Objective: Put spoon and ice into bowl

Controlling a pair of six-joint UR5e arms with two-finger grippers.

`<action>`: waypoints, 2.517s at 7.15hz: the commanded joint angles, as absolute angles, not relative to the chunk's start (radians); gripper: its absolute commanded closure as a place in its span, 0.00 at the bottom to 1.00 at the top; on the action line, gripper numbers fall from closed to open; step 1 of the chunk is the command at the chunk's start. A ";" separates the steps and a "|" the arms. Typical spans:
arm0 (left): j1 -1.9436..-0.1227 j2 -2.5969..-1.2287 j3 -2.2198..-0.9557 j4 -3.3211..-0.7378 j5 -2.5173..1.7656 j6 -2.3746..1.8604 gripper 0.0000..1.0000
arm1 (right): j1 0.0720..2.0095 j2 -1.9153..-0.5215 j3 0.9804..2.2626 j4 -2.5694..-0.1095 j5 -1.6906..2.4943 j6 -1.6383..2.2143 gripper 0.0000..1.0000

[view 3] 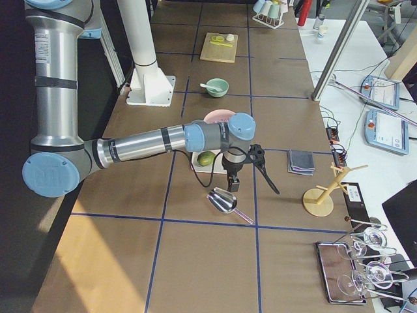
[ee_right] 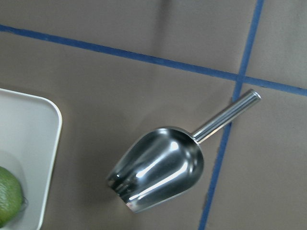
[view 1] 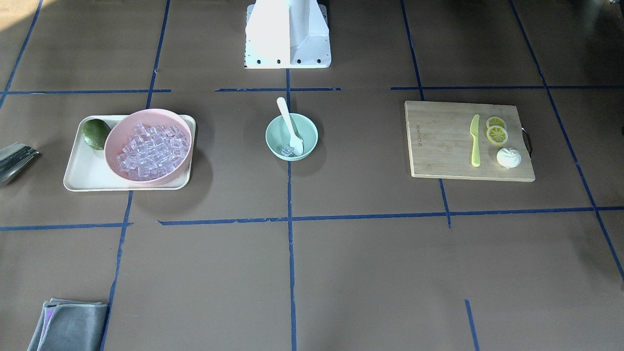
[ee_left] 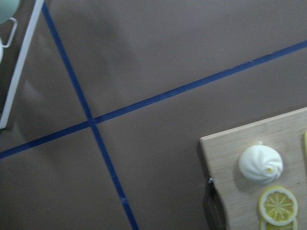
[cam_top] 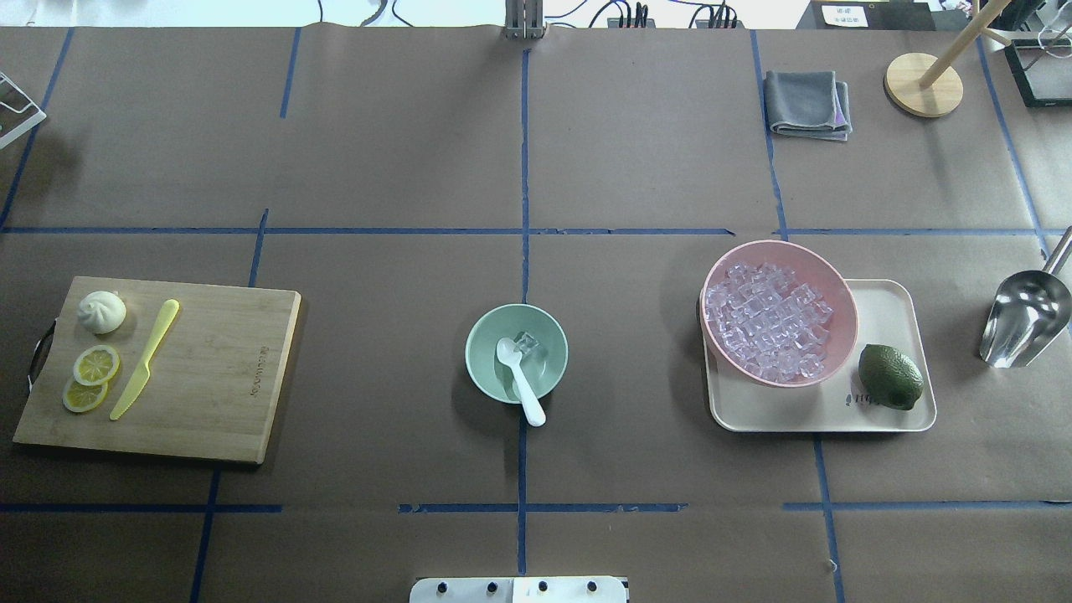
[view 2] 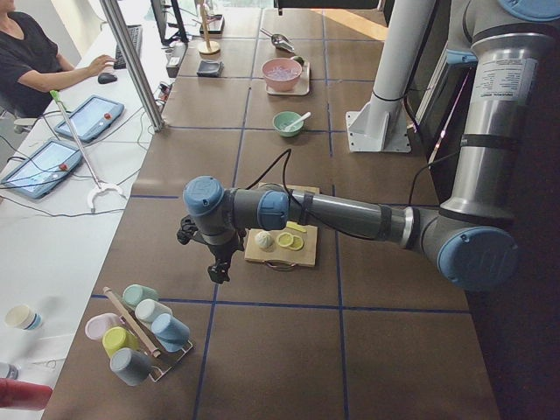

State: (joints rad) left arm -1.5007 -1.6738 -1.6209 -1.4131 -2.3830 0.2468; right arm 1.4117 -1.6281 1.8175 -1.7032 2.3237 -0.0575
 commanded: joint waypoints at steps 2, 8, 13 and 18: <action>-1.514 -1.697 -1.618 -1.331 -2.398 0.192 0.00 | 1.500 -1.641 1.759 -1.716 2.327 -0.184 0.01; -1.519 -1.551 -1.685 -1.486 -2.391 0.198 0.00 | 1.519 -1.634 1.741 -1.717 2.321 -0.170 0.01; -1.531 -1.468 -1.770 -1.445 -2.393 0.195 0.00 | 1.519 -1.640 1.718 -1.709 2.319 -0.181 0.01; -1.539 -1.441 -1.784 -1.420 -2.325 0.193 0.00 | 1.519 -1.644 1.720 -1.709 2.322 -0.178 0.01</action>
State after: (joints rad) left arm -1.5354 -1.4487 -1.7780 -1.4214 -2.3254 0.1970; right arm 1.5186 -1.6433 1.7196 -1.7089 2.3212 -0.1803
